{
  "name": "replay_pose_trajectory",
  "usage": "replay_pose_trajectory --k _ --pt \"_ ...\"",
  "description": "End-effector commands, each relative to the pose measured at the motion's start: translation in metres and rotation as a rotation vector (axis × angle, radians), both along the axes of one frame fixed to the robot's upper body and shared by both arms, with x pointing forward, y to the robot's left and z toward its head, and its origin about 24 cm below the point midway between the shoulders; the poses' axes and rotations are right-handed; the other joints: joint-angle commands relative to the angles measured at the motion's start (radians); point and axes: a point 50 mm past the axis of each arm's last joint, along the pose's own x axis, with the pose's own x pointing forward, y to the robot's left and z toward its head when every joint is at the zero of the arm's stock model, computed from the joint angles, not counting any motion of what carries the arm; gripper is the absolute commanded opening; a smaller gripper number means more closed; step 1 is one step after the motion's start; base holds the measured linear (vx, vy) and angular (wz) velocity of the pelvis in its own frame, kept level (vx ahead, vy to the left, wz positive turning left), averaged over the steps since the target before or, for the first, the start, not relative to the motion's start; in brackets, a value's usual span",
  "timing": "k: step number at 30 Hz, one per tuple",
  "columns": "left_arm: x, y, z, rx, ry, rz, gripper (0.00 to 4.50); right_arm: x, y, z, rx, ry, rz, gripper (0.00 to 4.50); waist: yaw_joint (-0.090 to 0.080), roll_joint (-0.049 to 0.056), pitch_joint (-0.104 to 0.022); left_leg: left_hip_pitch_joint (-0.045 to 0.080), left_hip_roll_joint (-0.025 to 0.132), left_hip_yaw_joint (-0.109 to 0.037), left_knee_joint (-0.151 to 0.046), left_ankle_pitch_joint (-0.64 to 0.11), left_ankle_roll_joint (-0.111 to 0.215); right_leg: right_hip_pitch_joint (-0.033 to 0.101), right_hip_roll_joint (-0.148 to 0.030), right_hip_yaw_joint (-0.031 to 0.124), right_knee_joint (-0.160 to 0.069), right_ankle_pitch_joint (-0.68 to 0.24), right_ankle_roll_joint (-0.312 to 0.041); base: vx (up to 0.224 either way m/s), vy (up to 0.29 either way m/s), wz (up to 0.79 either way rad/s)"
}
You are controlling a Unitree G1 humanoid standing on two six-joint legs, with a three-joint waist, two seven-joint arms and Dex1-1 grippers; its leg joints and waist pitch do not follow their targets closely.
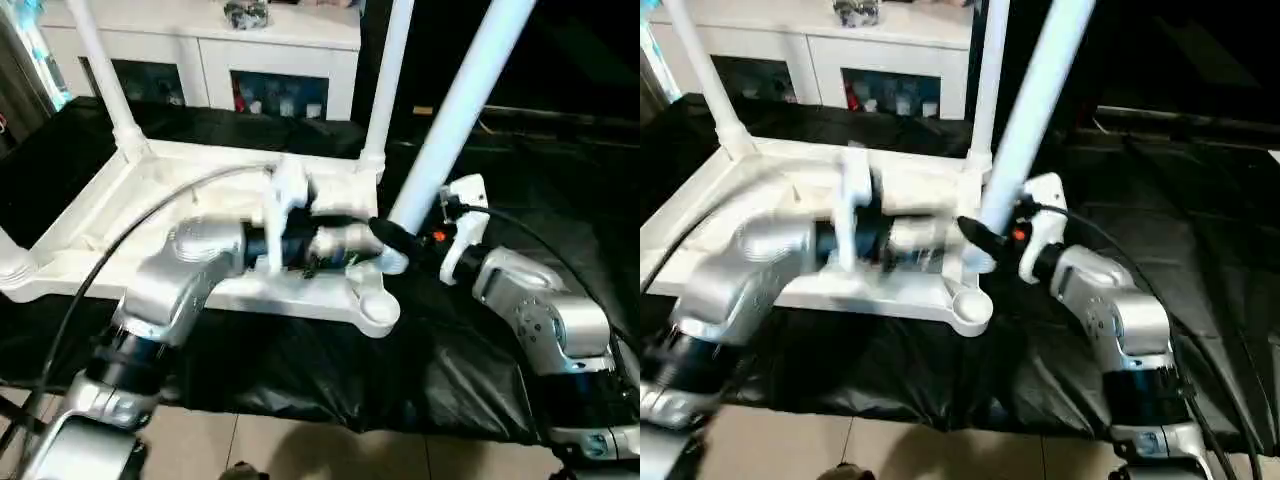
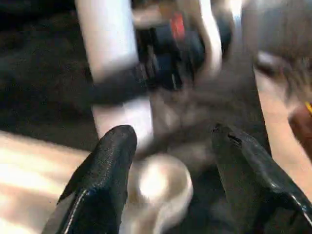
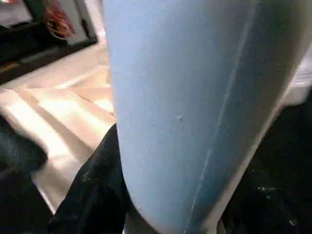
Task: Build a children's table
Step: Insert table leg to table base
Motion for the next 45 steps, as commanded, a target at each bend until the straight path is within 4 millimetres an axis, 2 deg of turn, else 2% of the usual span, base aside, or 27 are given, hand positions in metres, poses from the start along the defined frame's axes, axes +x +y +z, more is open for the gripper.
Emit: replay_pose_trajectory --k 1,2,3,6,10,11,13,14,16,17,19,20,21,24,25,26,27,29,30,31,34,40,45 --pt "-0.002 0.002 -0.010 0.086 -0.005 -0.065 2.87 0.000 -0.001 0.002 -0.044 -0.027 -0.025 1.93 -0.005 0.017 -0.075 0.038 0.029 -0.014 -0.088 -0.361 -0.089 0.030 -0.046 0.037 -0.077 -0.379 -0.138 0.000 0.000 0.00" --pt "-0.003 0.003 -0.011 0.097 -0.003 -0.073 2.87 -0.001 -0.001 0.002 -0.050 -0.027 -0.028 1.93 -0.011 0.013 -0.075 0.036 0.028 -0.014 -0.088 -0.377 -0.092 0.032 -0.047 0.037 -0.074 -0.387 -0.137 0.000 0.000 0.00" --pt "-0.003 0.006 -0.017 0.140 -0.006 -0.092 2.87 -0.002 0.001 0.001 -0.062 -0.045 -0.025 1.93 -0.012 0.015 -0.072 0.039 0.028 -0.014 -0.088 -0.391 -0.091 0.028 -0.048 0.037 -0.080 -0.405 -0.133 0.000 0.000 0.00" --pt "0.002 0.012 -0.026 0.196 -0.017 -0.117 2.87 -0.007 0.005 -0.001 -0.058 -0.060 -0.015 1.93 -0.021 0.013 -0.068 0.037 0.028 -0.017 -0.090 -0.412 -0.086 0.028 -0.051 0.037 -0.083 -0.437 -0.126 0.000 0.000 0.00" --pt "0.008 0.015 -0.031 0.239 -0.030 -0.120 2.87 -0.014 0.009 -0.004 -0.040 -0.051 -0.008 1.93 -0.023 0.011 -0.064 0.037 0.029 -0.017 -0.091 -0.428 -0.078 0.025 -0.052 0.038 -0.087 -0.459 -0.126 0.000 0.000 0.00" --pt "0.008 0.015 -0.031 0.239 -0.030 -0.120 2.70 -0.014 0.009 -0.004 -0.040 -0.051 -0.008 1.93 -0.024 0.011 -0.064 0.037 0.030 -0.019 -0.092 -0.429 -0.078 0.025 -0.053 0.038 -0.085 -0.459 -0.128 0.000 0.000 0.00" --pt "0.014 0.018 -0.034 0.270 -0.036 -0.124 2.60 -0.017 0.010 -0.005 -0.037 -0.049 -0.006 1.93 -0.026 0.012 -0.057 0.038 0.028 -0.018 -0.093 -0.444 -0.075 0.020 -0.051 0.038 -0.091 -0.477 -0.124 0.000 0.000 0.00" --pt "0.017 0.019 -0.036 0.289 -0.046 -0.122 2.60 -0.018 0.010 -0.005 -0.037 -0.050 -0.003 1.93 -0.025 0.014 -0.058 0.039 0.028 -0.019 -0.092 -0.443 -0.076 0.021 -0.052 0.038 -0.090 -0.478 -0.123 0.000 0.000 0.00" --pt "0.019 0.020 -0.037 0.297 -0.049 -0.123 2.32 -0.018 0.010 -0.005 -0.039 -0.052 -0.002 1.93 -0.022 0.014 -0.060 0.038 0.030 -0.020 -0.092 -0.434 -0.074 0.024 -0.056 0.039 -0.089 -0.473 -0.123 0.000 0.000 0.00" --pt "0.020 0.020 -0.038 0.304 -0.053 -0.120 2.24 -0.018 0.010 -0.004 -0.040 -0.054 -0.002 1.93 -0.022 0.020 -0.061 0.037 0.030 -0.021 -0.094 -0.432 -0.076 0.025 -0.056 0.039 -0.087 -0.465 -0.128 0.000 0.000 0.00" --pt "0.024 0.021 -0.039 0.316 -0.062 -0.109 2.20 -0.018 0.009 -0.004 -0.043 -0.056 -0.006 1.93 -0.024 0.016 -0.061 0.038 0.030 -0.019 -0.092 -0.430 -0.074 0.023 -0.054 0.039 -0.088 -0.447 -0.137 0.000 0.000 0.00" --pt "0.025 0.022 -0.040 0.323 -0.064 -0.107 2.14 -0.018 0.008 -0.004 -0.046 -0.057 -0.008 1.93 -0.023 0.020 -0.065 0.038 0.031 -0.019 -0.092 -0.426 -0.075 0.025 -0.054 0.039 -0.086 -0.432 -0.144 0.000 0.000 0.00" --pt "0.026 0.023 -0.041 0.333 -0.064 -0.106 1.85 -0.019 0.008 -0.004 -0.047 -0.057 -0.009 1.93 -0.022 0.020 -0.065 0.038 0.031 -0.019 -0.092 -0.422 -0.075 0.026 -0.054 0.039 -0.084 -0.413 -0.151 0.000 0.000 0.00" --pt "0.028 0.026 -0.045 0.358 -0.057 -0.113 1.82 -0.020 0.010 -0.003 -0.049 -0.060 -0.003 1.93 -0.022 0.021 -0.066 0.037 0.033 -0.018 -0.093 -0.412 -0.073 0.028 -0.054 0.040 -0.079 -0.369 -0.172 0.000 0.000 0.00" --pt "0.028 0.026 -0.045 0.361 -0.057 -0.114 1.59 -0.020 0.010 -0.003 -0.050 -0.060 -0.002 1.93 -0.022 0.021 -0.066 0.036 0.032 -0.017 -0.092 -0.407 -0.071 0.029 -0.054 0.040 -0.078 -0.362 -0.176 0.000 0.000 0.00" --pt "0.028 0.027 -0.047 0.367 -0.055 -0.113 1.59 -0.020 0.010 -0.003 -0.052 -0.061 0.000 1.93 -0.021 0.023 -0.068 0.037 0.033 -0.017 -0.093 -0.406 -0.072 0.030 -0.054 0.041 -0.076 -0.355 -0.178 0.000 0.000 0.00" --pt "0.029 0.028 -0.047 0.371 -0.053 -0.111 1.42 -0.019 0.010 -0.003 -0.054 -0.062 0.001 1.93 -0.022 0.022 -0.067 0.038 0.033 -0.016 -0.092 -0.406 -0.072 0.029 -0.054 0.041 -0.077 -0.350 -0.181 0.000 0.000 0.00" --pt "0.030 0.029 -0.049 0.387 -0.055 -0.112 1.32 -0.019 0.011 -0.003 -0.054 -0.062 0.005 1.93 -0.020 0.025 -0.067 0.038 0.033 -0.017 -0.093 -0.409 -0.073 0.030 -0.055 0.041 -0.076 -0.349 -0.187 0.000 0.000 0.00" --pt "0.030 0.030 -0.049 0.393 -0.056 -0.114 1.25 -0.019 0.011 -0.003 -0.054 -0.062 0.006 1.93 -0.021 0.024 -0.066 0.039 0.034 -0.016 -0.093 -0.418 -0.074 0.029 -0.055 0.041 -0.077 -0.353 -0.188 0.000 0.000 0.00" --pt "0.031 0.032 -0.051 0.417 -0.057 -0.117 1.13 -0.019 0.011 -0.003 -0.055 -0.064 0.009 1.93 -0.021 0.027 -0.065 0.040 0.033 -0.017 -0.093 -0.425 -0.074 0.028 -0.055 0.041 -0.080 -0.363 -0.186 0.000 0.000 0.00" --pt "0.031 0.033 -0.052 0.425 -0.054 -0.121 0.93 -0.018 0.011 -0.003 -0.054 -0.065 0.009 1.93 -0.020 0.027 -0.064 0.040 0.034 -0.018 -0.093 -0.434 -0.076 0.029 -0.057 0.041 -0.080 -0.378 -0.185 0.000 0.000 0.00" --pt "0.031 0.034 -0.048 0.383 -0.020 -0.142 0.44 -0.019 0.012 -0.002 -0.051 -0.069 0.018 1.93 -0.019 0.029 -0.065 0.039 0.035 -0.018 -0.094 -0.433 -0.073 0.029 -0.059 0.042 -0.081 -0.394 -0.190 0.000 0.000 0.00" --pt "0.030 0.029 -0.047 0.306 0.036 -0.131 0.09 -0.019 0.013 -0.003 -0.061 -0.067 0.041 1.93 -0.017 0.029 -0.070 0.038 0.036 -0.014 -0.092 -0.391 -0.065 0.033 -0.058 0.043 -0.072 -0.322 -0.217 0.000 0.000 0.00"
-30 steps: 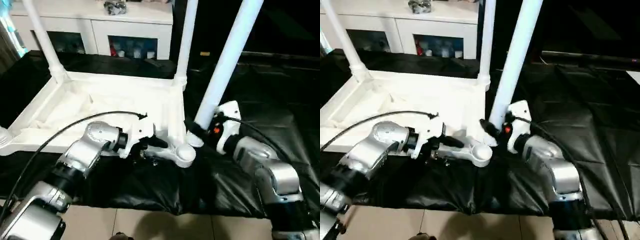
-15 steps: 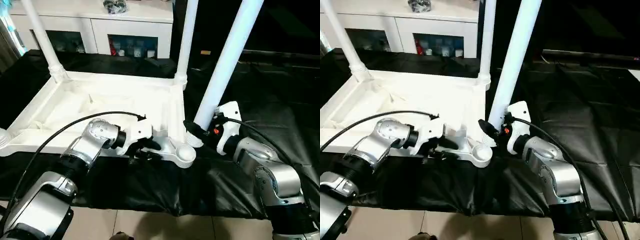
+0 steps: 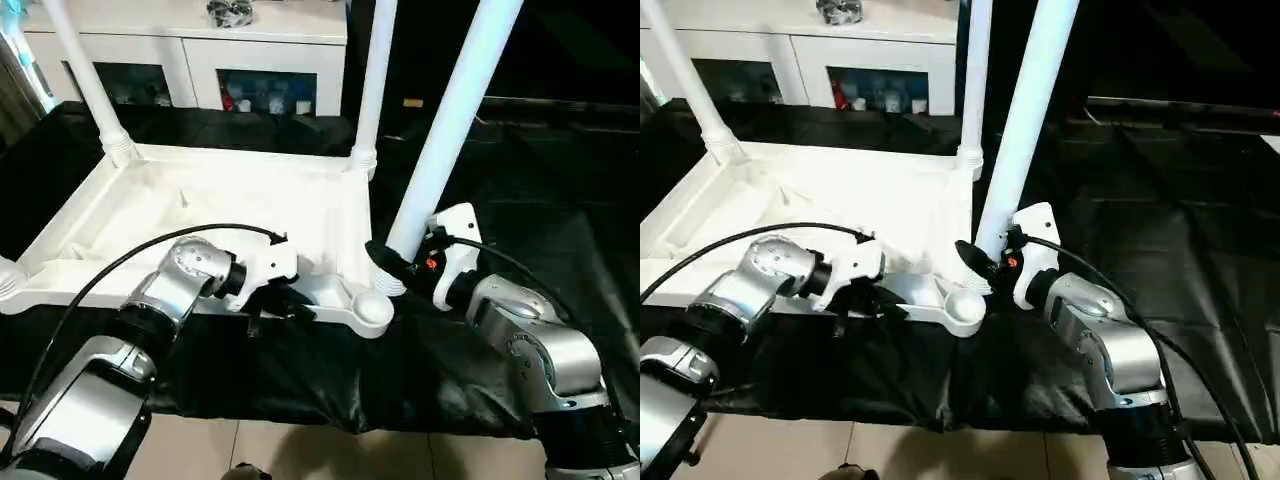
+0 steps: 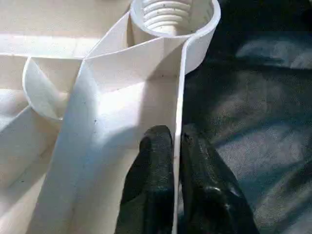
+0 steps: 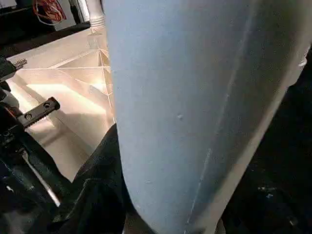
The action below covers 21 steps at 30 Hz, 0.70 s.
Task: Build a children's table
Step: Insert table leg to table base
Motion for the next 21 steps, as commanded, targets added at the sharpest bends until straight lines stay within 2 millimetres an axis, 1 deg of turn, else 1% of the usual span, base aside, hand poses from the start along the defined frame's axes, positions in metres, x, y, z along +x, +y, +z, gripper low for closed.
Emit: replay_pose_trajectory --k 1,4,5,6,8,9,10,11,12,13,14,16,17,18,20,21 --pt "0.003 -0.008 0.009 -0.075 0.003 0.011 0.07 0.000 0.002 0.006 -0.009 -0.032 0.026 1.93 0.000 0.009 -0.076 0.037 0.036 -0.016 -0.088 -0.383 -0.062 0.038 -0.058 0.041 -0.070 -0.311 -0.219 0.000 0.000 0.00" --pt "0.002 -0.013 0.008 -0.112 0.025 0.044 0.00 0.001 0.003 0.006 -0.016 -0.032 0.041 1.93 0.001 0.007 -0.080 0.034 0.036 -0.013 -0.084 -0.339 -0.046 0.044 -0.058 0.041 -0.063 -0.259 -0.234 0.000 0.000 0.00" --pt "0.001 -0.015 0.005 -0.109 0.024 0.066 0.00 0.002 0.003 0.005 -0.018 -0.031 0.044 1.93 0.000 0.006 -0.080 0.033 0.037 -0.012 -0.084 -0.334 -0.044 0.044 -0.058 0.041 -0.063 -0.256 -0.235 0.000 0.000 0.00" --pt "0.001 -0.019 0.002 -0.105 0.017 0.095 0.00 0.003 0.003 0.005 -0.020 -0.030 0.046 1.93 0.001 0.002 -0.080 0.032 0.036 -0.011 -0.083 -0.329 -0.037 0.045 -0.059 0.041 -0.065 -0.268 -0.232 0.000 0.000 0.00" --pt "0.001 -0.022 0.000 -0.108 0.010 0.117 0.00 0.004 0.004 0.005 -0.021 -0.029 0.048 1.93 0.002 0.005 -0.080 0.032 0.035 -0.010 -0.081 -0.320 -0.031 0.044 -0.059 0.041 -0.067 -0.289 -0.227 0.000 0.000 0.00" --pt "0.001 -0.026 -0.001 -0.117 -0.014 0.148 0.00 0.005 0.004 0.004 -0.021 -0.028 0.049 1.93 0.001 0.002 -0.081 0.030 0.036 -0.010 -0.081 -0.314 -0.029 0.046 -0.059 0.041 -0.066 -0.289 -0.225 0.000 0.000 0.00" --pt "0.001 -0.029 -0.002 -0.124 -0.028 0.169 0.00 0.005 0.004 0.004 -0.021 -0.028 0.051 1.93 0.001 0.003 -0.080 0.031 0.036 -0.010 -0.080 -0.314 -0.025 0.045 -0.059 0.041 -0.070 -0.311 -0.215 0.000 0.000 0.00" --pt "0.002 -0.032 -0.005 -0.122 -0.033 0.217 0.00 0.006 0.005 0.003 -0.023 -0.026 0.053 1.93 0.000 -0.003 -0.079 0.029 0.035 -0.009 -0.080 -0.313 -0.022 0.044 -0.059 0.040 -0.071 -0.321 -0.209 0.000 0.000 0.00" --pt "-0.001 -0.037 -0.009 -0.115 -0.030 0.236 0.00 0.007 0.005 0.002 -0.025 -0.024 0.054 1.93 0.002 0.000 -0.078 0.030 0.036 -0.011 -0.079 -0.314 -0.021 0.044 -0.060 0.039 -0.072 -0.342 -0.206 0.000 0.000 0.00" --pt "-0.002 -0.038 -0.010 -0.113 -0.027 0.236 0.00 0.007 0.005 0.001 -0.026 -0.024 0.055 1.93 0.001 -0.001 -0.080 0.030 0.036 -0.010 -0.079 -0.308 -0.019 0.043 -0.059 0.040 -0.074 -0.349 -0.201 0.000 0.000 0.00" --pt "-0.003 -0.039 -0.011 -0.111 -0.023 0.240 0.00 0.007 0.005 0.001 -0.027 -0.023 0.055 1.93 0.000 -0.003 -0.079 0.029 0.036 -0.009 -0.079 -0.305 -0.018 0.044 -0.058 0.040 -0.074 -0.347 -0.200 0.000 0.000 0.00" --pt "-0.007 -0.044 -0.010 -0.117 -0.018 0.250 0.00 0.008 0.004 0.000 -0.031 -0.023 0.054 1.93 0.001 -0.003 -0.081 0.026 0.035 -0.010 -0.079 -0.286 -0.013 0.045 -0.057 0.040 -0.072 -0.330 -0.198 0.000 0.000 0.00" --pt "-0.010 -0.049 -0.008 -0.129 -0.018 0.240 0.00 0.009 0.003 0.000 -0.034 -0.023 0.053 1.93 -0.001 -0.004 -0.083 0.025 0.037 -0.009 -0.078 -0.277 -0.009 0.047 -0.058 0.040 -0.069 -0.314 -0.203 0.000 0.000 0.00" --pt "-0.011 -0.050 -0.007 -0.132 -0.021 0.230 0.00 0.010 0.003 0.000 -0.035 -0.023 0.053 1.93 -0.001 -0.003 -0.082 0.026 0.035 -0.007 -0.077 -0.273 -0.005 0.044 -0.055 0.040 -0.072 -0.317 -0.202 0.000 0.000 0.00" --pt "-0.013 -0.052 -0.006 -0.136 -0.028 0.216 0.00 0.011 0.002 0.000 -0.037 -0.026 0.053 1.93 -0.001 -0.003 -0.081 0.027 0.034 -0.008 -0.077 -0.281 -0.004 0.043 -0.054 0.039 -0.073 -0.331 -0.197 0.000 0.000 0.00" --pt "-0.016 -0.054 -0.007 -0.125 -0.058 0.178 0.00 0.013 0.001 0.002 -0.042 -0.034 0.048 1.93 -0.001 -0.006 -0.082 0.027 0.034 -0.008 -0.078 -0.286 -0.004 0.043 -0.053 0.039 -0.074 -0.338 -0.192 0.000 0.000 0.00"
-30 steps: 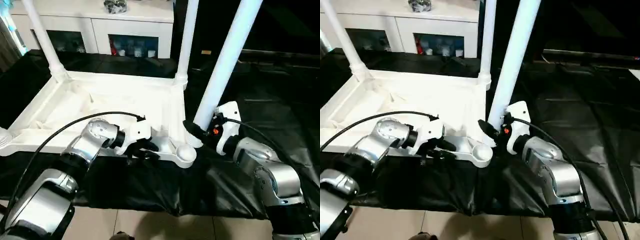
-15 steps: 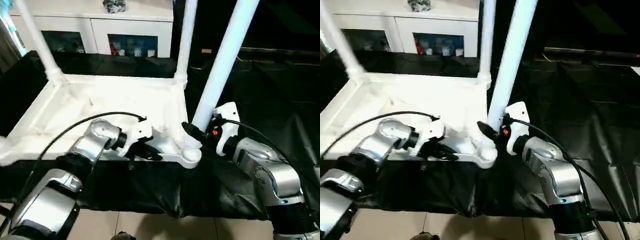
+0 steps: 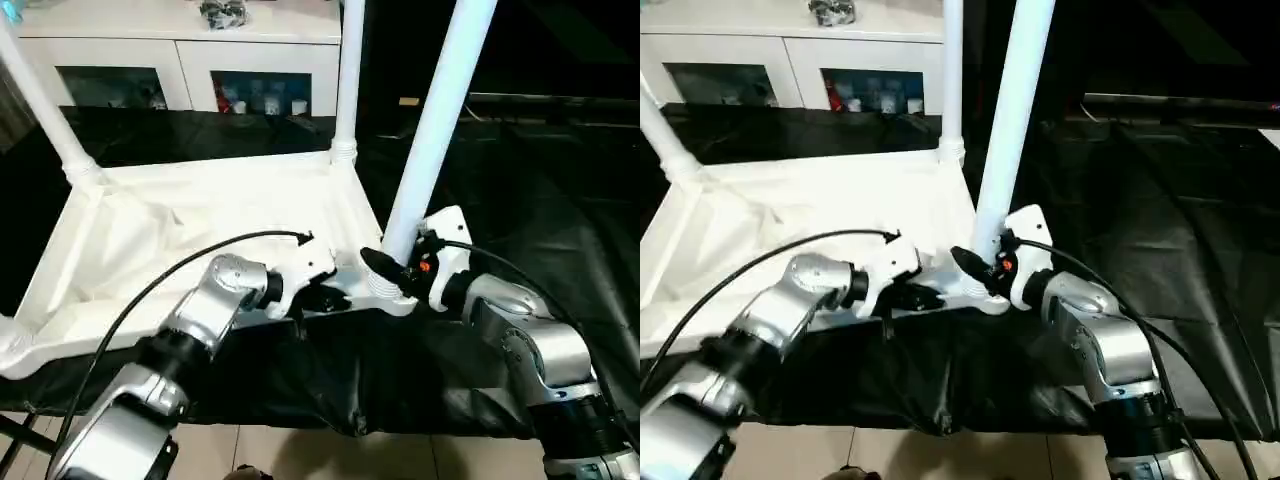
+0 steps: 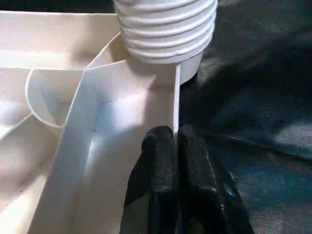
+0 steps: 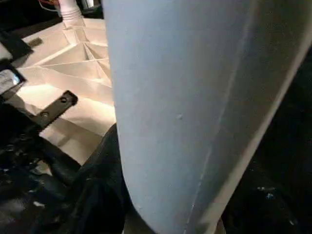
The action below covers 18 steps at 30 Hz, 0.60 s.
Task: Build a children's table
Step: Insert table leg to table base
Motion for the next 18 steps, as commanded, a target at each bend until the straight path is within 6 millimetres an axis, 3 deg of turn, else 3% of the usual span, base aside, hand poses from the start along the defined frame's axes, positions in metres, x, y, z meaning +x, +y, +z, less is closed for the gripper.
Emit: replay_pose_trajectory --k 1,4,8,18 --pt "-0.005 -0.005 -0.001 -0.020 -0.029 -0.038 0.00 0.007 -0.003 0.012 -0.003 -0.057 -0.006 1.93 0.002 -0.017 -0.078 0.026 0.033 -0.013 -0.077 -0.285 -0.004 0.045 -0.055 0.037 -0.075 -0.347 -0.183 0.000 0.000 0.00" --pt "-0.008 -0.006 -0.002 -0.011 -0.049 -0.056 0.00 0.011 -0.007 0.015 -0.001 -0.067 -0.029 1.93 0.000 -0.019 -0.076 0.028 0.035 -0.011 -0.077 -0.289 -0.006 0.041 -0.054 0.038 -0.077 -0.356 -0.177 0.000 0.000 0.00" --pt "-0.010 -0.008 -0.002 -0.036 -0.033 -0.030 0.00 0.014 -0.013 0.017 -0.003 -0.079 -0.044 1.93 0.002 -0.013 -0.077 0.029 0.034 -0.010 -0.076 -0.277 -0.005 0.039 -0.052 0.039 -0.075 -0.344 -0.177 0.000 0.000 0.00" --pt "-0.001 -0.003 -0.002 -0.060 0.022 0.077 0.00 0.009 -0.012 0.006 -0.052 -0.009 0.002 1.93 0.001 -0.013 -0.077 0.027 0.031 -0.012 -0.076 -0.290 -0.004 0.044 -0.051 0.036 -0.079 -0.364 -0.171 0.000 0.000 0.00"
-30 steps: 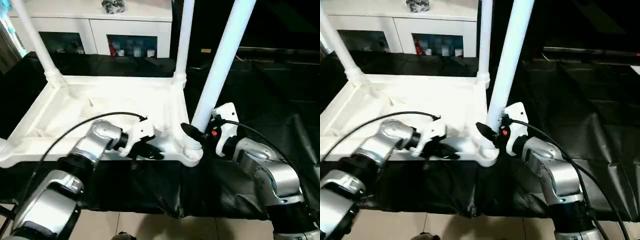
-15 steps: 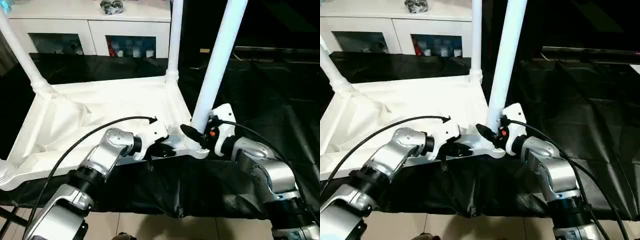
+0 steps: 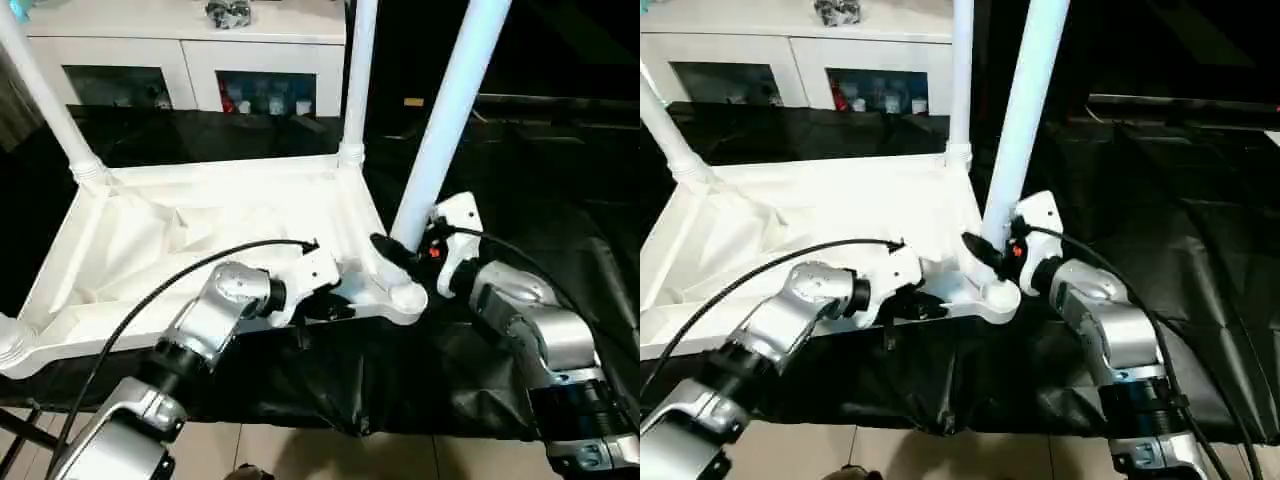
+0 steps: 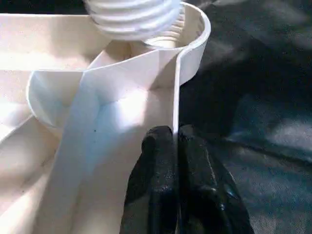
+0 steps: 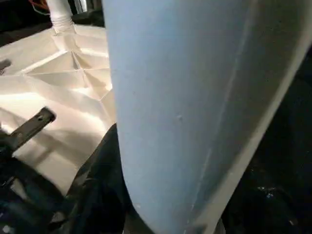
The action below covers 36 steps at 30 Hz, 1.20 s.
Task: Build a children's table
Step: Insert table leg to table base
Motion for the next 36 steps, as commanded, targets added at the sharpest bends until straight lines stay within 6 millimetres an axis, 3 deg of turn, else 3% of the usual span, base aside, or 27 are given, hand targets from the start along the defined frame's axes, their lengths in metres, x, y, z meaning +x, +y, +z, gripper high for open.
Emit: replay_pose_trajectory --k 1,10,18,19,23,25,26,28,34,36 --pt "0.002 0.002 -0.001 -0.056 0.026 0.071 0.00 -0.003 -0.004 0.002 -0.028 0.014 0.020 1.93 -0.001 -0.014 -0.076 0.026 0.031 -0.012 -0.076 -0.290 -0.002 0.045 -0.049 0.036 -0.079 -0.360 -0.174 0.000 0.000 0.00" --pt "0.001 0.007 0.001 -0.032 0.028 0.103 0.00 -0.006 -0.013 0.003 -0.020 0.030 0.033 1.93 -0.013 -0.019 -0.076 0.022 0.030 -0.012 -0.073 -0.267 0.016 0.046 -0.050 0.035 -0.078 -0.344 -0.185 0.000 0.000 0.00" --pt "-0.010 0.009 0.003 0.008 -0.005 -0.024 0.00 0.003 -0.019 -0.004 0.033 0.043 0.002 1.93 -0.020 -0.026 -0.075 0.022 0.032 -0.011 -0.072 -0.267 0.026 0.041 -0.051 0.034 -0.080 -0.369 -0.187 0.000 0.000 0.00" --pt "-0.011 0.012 0.003 0.030 -0.009 -0.023 0.00 0.003 -0.018 -0.006 0.046 0.052 0.013 1.93 -0.020 -0.022 -0.074 0.021 0.033 -0.012 -0.073 -0.267 0.026 0.042 -0.050 0.034 -0.078 -0.362 -0.189 0.000 0.000 0.00" --pt "-0.011 0.023 0.009 0.037 -0.010 0.013 0.00 0.000 -0.009 -0.010 0.106 0.096 0.088 1.93 -0.023 -0.022 -0.074 0.023 0.035 -0.013 -0.076 -0.283 0.014 0.042 -0.051 0.034 -0.075 -0.356 -0.193 0.000 0.000 0.00" --pt "-0.010 0.030 0.011 0.052 -0.013 0.048 0.00 -0.002 -0.002 -0.013 0.127 0.114 0.137 1.93 -0.023 -0.035 -0.078 0.022 0.035 -0.013 -0.076 -0.283 0.011 0.045 -0.051 0.033 -0.071 -0.347 -0.195 0.000 0.000 0.00" --pt "-0.010 0.032 0.011 0.060 -0.015 0.059 0.00 -0.003 -0.001 -0.014 0.130 0.118 0.151 1.93 -0.021 -0.031 -0.077 0.023 0.036 -0.014 -0.077 -0.281 0.011 0.043 -0.053 0.033 -0.071 -0.344 -0.199 0.000 0.000 0.00" --pt "-0.009 0.040 0.013 0.088 -0.028 0.080 0.00 -0.003 0.005 -0.016 0.125 0.120 0.179 1.93 -0.018 -0.036 -0.077 0.024 0.037 -0.014 -0.078 -0.283 0.005 0.043 -0.054 0.033 -0.069 -0.333 -0.204 0.000 0.000 0.00" --pt "-0.010 0.056 0.026 0.113 -0.045 0.141 0.00 0.002 0.014 -0.015 0.156 0.115 0.208 1.93 -0.017 -0.036 -0.075 0.029 0.038 -0.015 -0.080 -0.314 -0.019 0.038 -0.054 0.034 -0.068 -0.333 -0.210 0.000 0.000 0.00" --pt "-0.010 0.057 0.028 0.103 -0.046 0.137 0.00 0.002 0.016 -0.015 0.154 0.113 0.215 1.93 -0.013 -0.031 -0.075 0.030 0.037 -0.016 -0.081 -0.315 -0.024 0.038 -0.052 0.034 -0.066 -0.320 -0.215 0.000 0.000 0.00"
